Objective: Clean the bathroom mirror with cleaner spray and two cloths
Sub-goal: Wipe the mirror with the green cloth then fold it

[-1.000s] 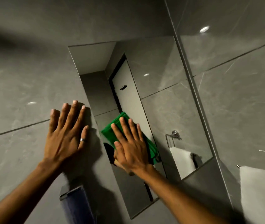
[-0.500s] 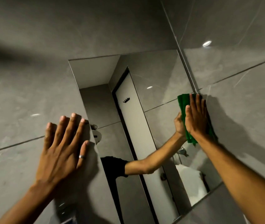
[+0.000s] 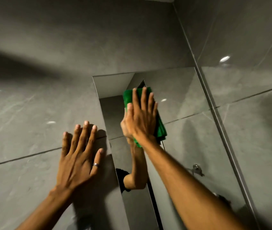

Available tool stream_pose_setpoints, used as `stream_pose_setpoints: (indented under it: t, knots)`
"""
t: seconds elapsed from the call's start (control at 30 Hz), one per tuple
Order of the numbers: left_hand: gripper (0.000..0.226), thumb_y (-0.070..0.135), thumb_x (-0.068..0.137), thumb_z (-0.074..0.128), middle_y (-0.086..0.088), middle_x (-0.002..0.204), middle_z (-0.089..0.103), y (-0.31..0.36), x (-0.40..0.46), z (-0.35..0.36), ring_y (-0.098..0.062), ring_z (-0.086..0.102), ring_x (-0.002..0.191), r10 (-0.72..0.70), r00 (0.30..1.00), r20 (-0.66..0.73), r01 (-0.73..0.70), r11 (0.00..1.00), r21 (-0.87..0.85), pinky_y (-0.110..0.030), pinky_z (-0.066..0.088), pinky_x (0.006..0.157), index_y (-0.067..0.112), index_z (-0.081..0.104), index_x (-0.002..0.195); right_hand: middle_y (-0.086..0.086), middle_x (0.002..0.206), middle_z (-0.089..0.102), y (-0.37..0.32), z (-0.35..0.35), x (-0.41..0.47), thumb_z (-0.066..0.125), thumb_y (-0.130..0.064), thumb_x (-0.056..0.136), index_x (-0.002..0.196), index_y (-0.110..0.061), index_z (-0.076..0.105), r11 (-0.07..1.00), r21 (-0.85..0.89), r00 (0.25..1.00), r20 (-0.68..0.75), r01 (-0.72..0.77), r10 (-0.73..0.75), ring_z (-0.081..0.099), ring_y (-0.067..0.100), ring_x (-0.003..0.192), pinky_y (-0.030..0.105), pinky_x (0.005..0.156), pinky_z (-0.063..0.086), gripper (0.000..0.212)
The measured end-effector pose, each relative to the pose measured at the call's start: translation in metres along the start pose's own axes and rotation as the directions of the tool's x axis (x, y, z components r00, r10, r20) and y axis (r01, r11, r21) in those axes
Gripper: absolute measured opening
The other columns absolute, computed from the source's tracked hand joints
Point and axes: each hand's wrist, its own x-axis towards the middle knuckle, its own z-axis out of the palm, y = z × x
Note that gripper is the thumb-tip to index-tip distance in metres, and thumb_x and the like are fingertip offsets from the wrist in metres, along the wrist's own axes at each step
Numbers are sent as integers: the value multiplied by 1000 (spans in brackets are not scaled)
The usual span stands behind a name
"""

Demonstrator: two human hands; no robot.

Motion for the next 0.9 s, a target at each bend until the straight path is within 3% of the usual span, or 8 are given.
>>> stream_pose_setpoints:
  t: [0.17, 0.3, 0.37, 0.43, 0.6, 0.7, 0.8, 0.9]
  knots:
    - [73, 45, 98, 24, -14, 171, 9, -16, 39, -15, -31, 4, 160, -101, 994, -45, 101, 995, -18, -57, 3, 129, 10, 18, 161, 4, 169, 1, -57, 19, -35, 14, -47, 102, 159, -32, 5, 978, 22, 976, 58, 208, -209, -3, 30, 156, 55, 125, 5, 59]
    - [72, 47, 99, 19, -10, 172, 1, -18, 76, -21, -27, -5, 160, -97, 995, -35, 96, 995, -24, -51, -1, 131, 15, 10, 163, -1, 169, 1, -36, 18, -23, 16, -44, 103, 158, -35, 5, 914, 35, 909, 90, 405, -407, -5, 25, 156, 53, 125, 3, 57]
    - [73, 50, 98, 14, -8, 172, -3, -14, 89, -21, -27, -8, 159, -97, 995, -29, 96, 995, -28, -51, -3, 131, 17, 5, 163, -4, 169, 0, -14, 13, 4, 22, -43, 102, 158, -37, 2, 901, 22, 897, 86, 433, -433, -6, 22, 156, 51, 126, 2, 59]
    - [73, 52, 98, 13, -9, 172, -5, -10, 94, -17, -29, -10, 159, -104, 993, -53, 103, 994, -27, -52, -4, 130, 17, 4, 162, -5, 169, 0, 14, 4, 39, 27, -41, 101, 158, -38, 1, 919, -27, 919, 56, 392, -390, -4, 21, 156, 49, 126, 2, 62]
    - [71, 52, 101, 13, -11, 172, -3, -9, 91, -6, -30, -8, 160, -93, 987, -130, 98, 995, 30, -52, -3, 130, 16, 7, 163, -4, 168, 2, 94, -23, 116, 8, -48, 99, 154, -41, -2, 970, -63, 971, 48, 235, -233, 2, 21, 156, 47, 127, 6, 56]
    - [70, 50, 102, 17, -12, 173, 1, -8, 94, -3, -30, -5, 161, -82, 986, -147, 89, 995, 41, -53, 0, 130, 15, 9, 163, 0, 169, 0, 147, -37, 152, 9, -45, 100, 157, -35, 5, 992, -77, 995, 9, 98, -98, 1, 23, 156, 45, 127, 4, 59]
    - [70, 50, 102, 18, -12, 172, 2, -9, 94, 0, -30, -3, 161, -83, 983, -162, 93, 994, 55, -53, 1, 130, 15, 10, 162, 3, 169, 6, 185, -47, 182, 14, -41, 104, 159, -29, 10, 987, -142, 996, -44, -77, 71, 5, 26, 156, 46, 127, 6, 56]
    - [70, 49, 102, 18, -12, 172, 3, -7, 94, 0, -30, -3, 161, -78, 982, -175, 87, 995, 41, -52, 1, 130, 14, 12, 162, 7, 168, 11, 190, -52, 199, 15, -40, 105, 158, -26, 14, 975, -92, 978, -76, -200, 193, 8, 28, 155, 46, 126, 9, 55]
